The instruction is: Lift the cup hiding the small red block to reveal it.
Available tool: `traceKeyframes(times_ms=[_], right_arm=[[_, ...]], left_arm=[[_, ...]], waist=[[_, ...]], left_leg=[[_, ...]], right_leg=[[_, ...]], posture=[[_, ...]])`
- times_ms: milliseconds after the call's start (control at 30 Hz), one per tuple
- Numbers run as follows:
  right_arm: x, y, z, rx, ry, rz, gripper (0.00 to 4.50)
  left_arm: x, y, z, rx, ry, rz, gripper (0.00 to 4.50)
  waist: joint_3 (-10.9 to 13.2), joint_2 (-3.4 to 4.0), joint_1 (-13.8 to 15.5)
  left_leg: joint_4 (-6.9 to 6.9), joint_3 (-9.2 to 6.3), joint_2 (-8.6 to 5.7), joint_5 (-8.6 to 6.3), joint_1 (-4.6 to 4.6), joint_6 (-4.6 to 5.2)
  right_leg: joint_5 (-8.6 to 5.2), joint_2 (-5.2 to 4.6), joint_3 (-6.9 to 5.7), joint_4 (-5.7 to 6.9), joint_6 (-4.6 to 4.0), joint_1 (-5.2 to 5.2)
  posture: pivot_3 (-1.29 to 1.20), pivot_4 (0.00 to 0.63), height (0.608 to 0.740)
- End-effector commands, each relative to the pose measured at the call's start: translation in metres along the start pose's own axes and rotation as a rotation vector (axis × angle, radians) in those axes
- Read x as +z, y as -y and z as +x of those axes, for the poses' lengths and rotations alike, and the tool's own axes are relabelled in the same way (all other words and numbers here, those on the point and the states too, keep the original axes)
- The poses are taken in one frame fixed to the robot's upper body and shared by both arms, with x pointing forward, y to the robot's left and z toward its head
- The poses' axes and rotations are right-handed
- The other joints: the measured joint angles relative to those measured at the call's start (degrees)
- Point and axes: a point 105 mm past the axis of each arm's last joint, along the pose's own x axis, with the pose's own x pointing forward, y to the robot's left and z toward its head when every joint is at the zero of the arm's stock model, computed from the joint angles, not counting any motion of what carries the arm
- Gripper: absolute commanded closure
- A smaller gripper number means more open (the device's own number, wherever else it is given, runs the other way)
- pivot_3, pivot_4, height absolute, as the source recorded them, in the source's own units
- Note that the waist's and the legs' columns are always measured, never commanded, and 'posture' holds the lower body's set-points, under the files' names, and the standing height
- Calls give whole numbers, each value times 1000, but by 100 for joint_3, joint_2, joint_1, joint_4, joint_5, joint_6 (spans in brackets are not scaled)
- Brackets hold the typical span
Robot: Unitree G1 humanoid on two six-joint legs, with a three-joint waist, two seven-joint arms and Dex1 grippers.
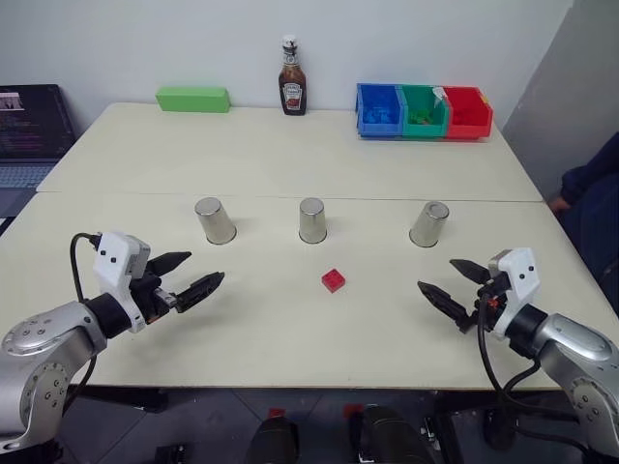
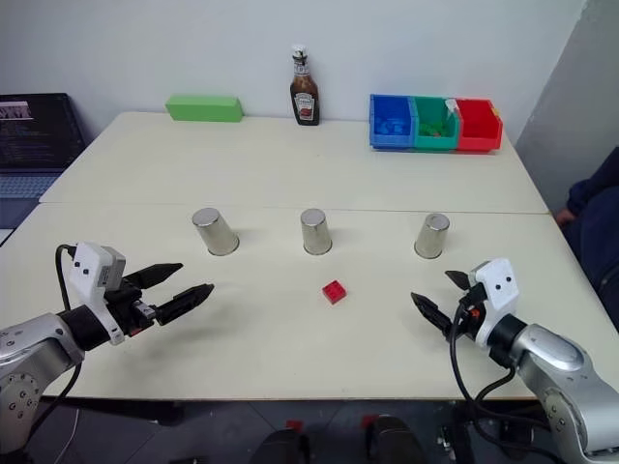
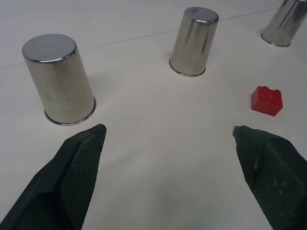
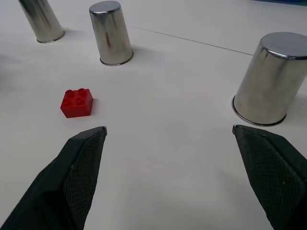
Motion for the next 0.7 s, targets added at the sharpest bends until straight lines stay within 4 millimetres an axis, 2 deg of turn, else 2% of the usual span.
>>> traceKeyframes(times_ms=[33,700], right_arm=[[9,0,-3,-8,36,-23,27],[5,4,-3,-19,43,-18,27]], left_arm=[[10,2,0,-23,24,45,0],[8,-2,-4,-32,32,38,0]], waist=[[0,0,0],[0,0,0]], left_leg=[[0,0,0,0,0,0],[1,1,0,0,1,0]], right_leg=[[0,0,0,0,0,0],[0,0,0,2,0,0]], posture=[[0,150,740],[0,150,740]])
